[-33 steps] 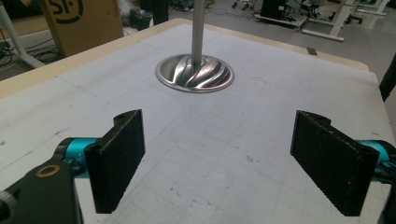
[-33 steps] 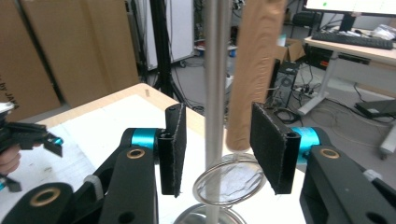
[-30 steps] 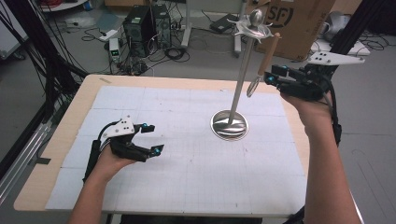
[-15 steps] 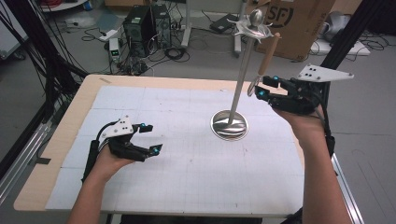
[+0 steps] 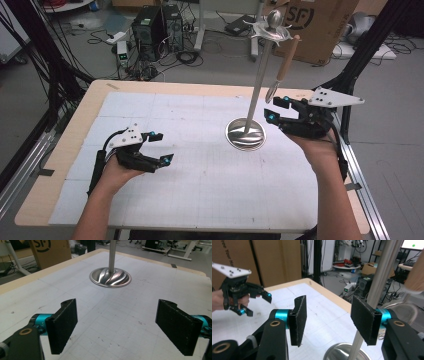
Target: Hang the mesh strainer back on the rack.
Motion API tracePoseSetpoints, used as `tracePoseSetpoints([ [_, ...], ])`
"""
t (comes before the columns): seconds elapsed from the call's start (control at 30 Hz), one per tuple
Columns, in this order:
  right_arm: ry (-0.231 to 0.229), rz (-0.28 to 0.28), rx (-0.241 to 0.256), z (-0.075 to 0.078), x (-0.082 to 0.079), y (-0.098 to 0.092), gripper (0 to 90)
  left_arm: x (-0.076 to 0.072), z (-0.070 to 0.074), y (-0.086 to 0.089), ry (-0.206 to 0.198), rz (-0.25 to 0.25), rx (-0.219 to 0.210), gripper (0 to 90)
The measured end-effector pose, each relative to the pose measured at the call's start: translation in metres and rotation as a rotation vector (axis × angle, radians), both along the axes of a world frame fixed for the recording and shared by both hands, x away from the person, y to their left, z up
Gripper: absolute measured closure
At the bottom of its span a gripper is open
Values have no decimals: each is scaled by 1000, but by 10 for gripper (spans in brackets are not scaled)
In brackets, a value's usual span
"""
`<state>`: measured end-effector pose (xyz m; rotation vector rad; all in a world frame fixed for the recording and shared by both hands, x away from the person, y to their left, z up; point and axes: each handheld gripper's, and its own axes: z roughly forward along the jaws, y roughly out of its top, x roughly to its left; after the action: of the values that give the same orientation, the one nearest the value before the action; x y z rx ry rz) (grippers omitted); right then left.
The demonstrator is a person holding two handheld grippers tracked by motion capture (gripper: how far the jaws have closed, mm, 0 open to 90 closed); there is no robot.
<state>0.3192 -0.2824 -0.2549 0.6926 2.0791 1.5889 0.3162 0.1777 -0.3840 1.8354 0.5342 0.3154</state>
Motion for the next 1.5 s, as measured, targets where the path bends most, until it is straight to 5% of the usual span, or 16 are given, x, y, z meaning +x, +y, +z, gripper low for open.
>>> tracePoseSetpoints([
  [0.8, 62, -5, 43, -75, -23, -1, 384, -1, 1, 0, -11, 1, -9, 185],
  [1.17, 77, -6, 56, -100, -34, 4, 354, -2, -1, 1, -8, 1, -11, 185],
  [1.5, 92, -18, 47, -109, -36, 3, 298, -1, -1, 0, -6, 2, -11, 185],
])
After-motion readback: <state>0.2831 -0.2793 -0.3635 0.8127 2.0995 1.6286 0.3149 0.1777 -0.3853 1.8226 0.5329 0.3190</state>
